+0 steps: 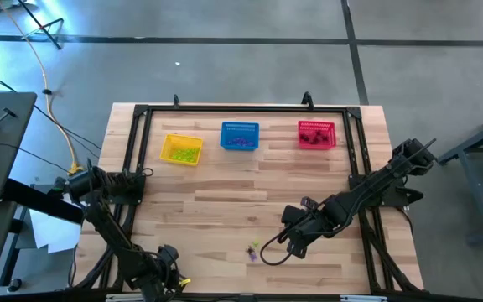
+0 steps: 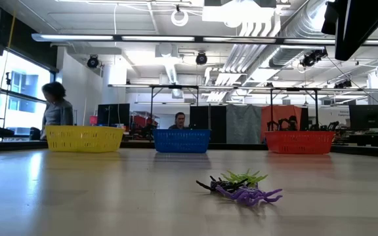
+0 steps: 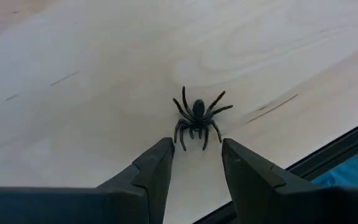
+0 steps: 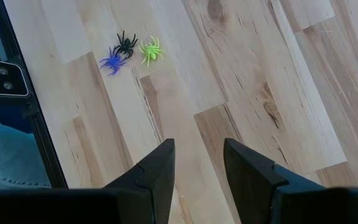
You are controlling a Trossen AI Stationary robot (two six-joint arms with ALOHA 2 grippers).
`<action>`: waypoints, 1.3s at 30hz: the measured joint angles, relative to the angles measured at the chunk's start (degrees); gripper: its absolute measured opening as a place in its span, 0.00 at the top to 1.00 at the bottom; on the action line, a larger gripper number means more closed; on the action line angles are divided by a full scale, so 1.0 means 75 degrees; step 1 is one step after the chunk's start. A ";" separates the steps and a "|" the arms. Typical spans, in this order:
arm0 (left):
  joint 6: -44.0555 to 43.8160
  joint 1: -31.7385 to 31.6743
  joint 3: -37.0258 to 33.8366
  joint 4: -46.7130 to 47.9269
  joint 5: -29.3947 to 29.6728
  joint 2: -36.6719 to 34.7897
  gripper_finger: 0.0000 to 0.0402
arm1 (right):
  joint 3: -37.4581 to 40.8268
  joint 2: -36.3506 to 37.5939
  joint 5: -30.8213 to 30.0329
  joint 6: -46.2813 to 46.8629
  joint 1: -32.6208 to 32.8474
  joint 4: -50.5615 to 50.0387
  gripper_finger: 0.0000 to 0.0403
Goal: Sort Halloween decoration
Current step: Put the black spider toy into the red bin
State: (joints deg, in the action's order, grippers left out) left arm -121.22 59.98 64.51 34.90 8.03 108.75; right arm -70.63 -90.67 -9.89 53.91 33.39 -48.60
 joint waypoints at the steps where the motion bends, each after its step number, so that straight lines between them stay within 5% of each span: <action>1: 0.0037 -0.0002 0.0000 0.0041 -0.0001 0.0018 0.68 | 0.0000 0.0000 -0.0003 0.0000 0.0000 0.0000 0.67; 13: 0.0185 -0.0066 -0.0017 0.0512 -0.0329 0.0047 0.99 | 0.0000 0.0000 -0.0003 0.0000 0.0000 -0.0001 0.67; 29: 0.0302 -0.0241 -0.0038 0.0114 -0.0468 -0.0081 1.00 | 0.0000 0.0000 -0.0003 0.0000 -0.0003 -0.0003 0.67; 39: 0.0380 -0.0253 0.0685 0.1309 -0.0733 -0.0056 0.84 | 0.0000 0.0000 -0.0003 0.0000 -0.0003 -0.0002 0.67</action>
State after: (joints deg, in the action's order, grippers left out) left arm -118.37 58.08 69.65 44.72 2.53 108.33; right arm -70.63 -90.67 -9.91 53.91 33.36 -48.61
